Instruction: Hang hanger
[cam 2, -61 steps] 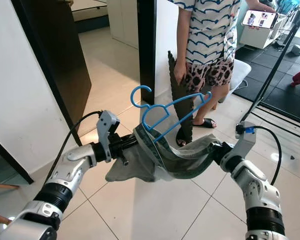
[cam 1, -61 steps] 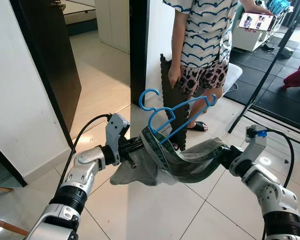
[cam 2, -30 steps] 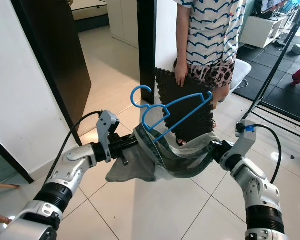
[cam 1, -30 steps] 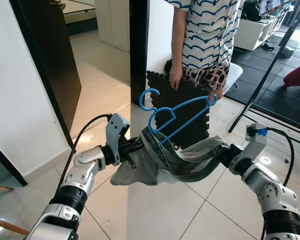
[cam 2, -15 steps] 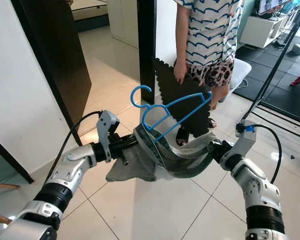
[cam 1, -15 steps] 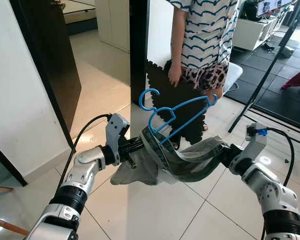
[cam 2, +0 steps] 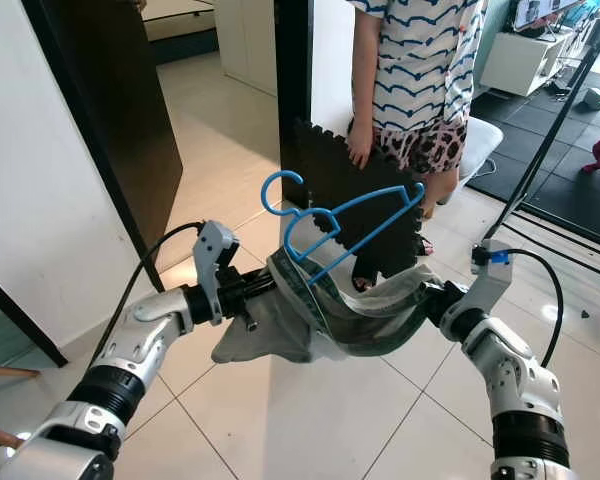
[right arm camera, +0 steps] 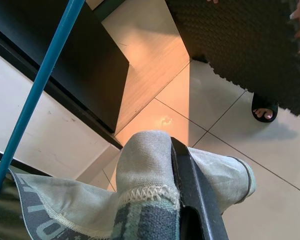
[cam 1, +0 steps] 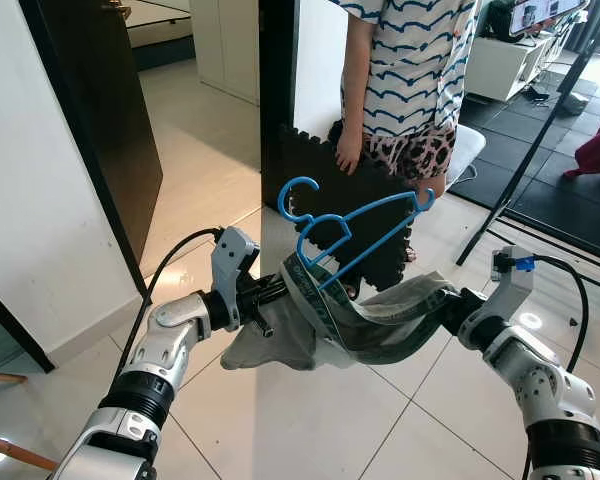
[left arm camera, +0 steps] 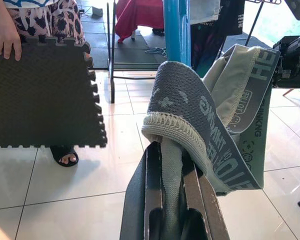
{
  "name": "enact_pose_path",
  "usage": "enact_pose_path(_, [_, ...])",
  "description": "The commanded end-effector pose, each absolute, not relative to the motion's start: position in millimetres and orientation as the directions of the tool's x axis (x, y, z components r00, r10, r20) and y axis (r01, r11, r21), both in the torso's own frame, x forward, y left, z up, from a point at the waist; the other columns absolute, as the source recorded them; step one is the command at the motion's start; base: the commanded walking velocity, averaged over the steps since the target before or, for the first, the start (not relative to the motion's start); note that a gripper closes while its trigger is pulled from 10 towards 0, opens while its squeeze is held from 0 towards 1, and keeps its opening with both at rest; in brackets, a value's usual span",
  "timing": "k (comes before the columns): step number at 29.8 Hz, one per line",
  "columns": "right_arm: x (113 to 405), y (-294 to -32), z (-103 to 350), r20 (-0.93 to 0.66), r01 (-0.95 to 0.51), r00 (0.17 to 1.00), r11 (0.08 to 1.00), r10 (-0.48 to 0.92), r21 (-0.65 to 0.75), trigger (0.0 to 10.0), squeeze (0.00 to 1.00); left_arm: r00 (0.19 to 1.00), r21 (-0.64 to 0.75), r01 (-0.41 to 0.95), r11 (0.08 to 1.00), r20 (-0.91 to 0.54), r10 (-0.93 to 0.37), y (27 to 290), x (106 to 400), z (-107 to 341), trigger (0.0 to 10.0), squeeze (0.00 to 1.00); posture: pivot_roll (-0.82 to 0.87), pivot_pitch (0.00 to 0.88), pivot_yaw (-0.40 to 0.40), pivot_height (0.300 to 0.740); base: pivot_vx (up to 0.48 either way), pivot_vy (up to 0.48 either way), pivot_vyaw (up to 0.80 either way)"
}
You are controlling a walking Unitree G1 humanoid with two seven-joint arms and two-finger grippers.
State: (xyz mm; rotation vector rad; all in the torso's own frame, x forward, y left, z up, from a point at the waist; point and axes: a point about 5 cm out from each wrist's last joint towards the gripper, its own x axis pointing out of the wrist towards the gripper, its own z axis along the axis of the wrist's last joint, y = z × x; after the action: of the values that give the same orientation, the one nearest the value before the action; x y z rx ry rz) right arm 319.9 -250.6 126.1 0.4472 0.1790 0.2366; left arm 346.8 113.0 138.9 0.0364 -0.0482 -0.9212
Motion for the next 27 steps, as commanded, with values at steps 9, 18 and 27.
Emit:
enact_pose_path(9, [318.4,-254.1,121.5,-0.134,-0.17,0.957,0.87,0.258,0.463,10.0,0.0,0.597,0.049,0.8,0.598,0.039,-0.801,111.1,348.4,142.5,10.0,0.0,-0.01,0.079,-0.039,0.74,0.0,0.0,0.0])
enact_pose_path(18, [319.6,-261.6,135.9,-0.038,-0.176,0.972,0.825,0.231,0.537,10.0,0.0,0.577,0.078,0.805,0.588,0.127,-0.807,119.5,345.7,156.6,10.0,0.0,-0.01,0.067,-0.035,0.74,0.0,0.0,0.0])
enact_pose_path(27, [320.7,-275.6,152.7,0.031,-0.168,0.982,0.79,0.185,0.59,10.0,0.0,0.511,0.181,0.827,0.532,0.152,-0.846,122.0,339.3,172.1,10.0,0.0,-0.01,0.067,-0.04,0.74,0.0,0.0,0.0])
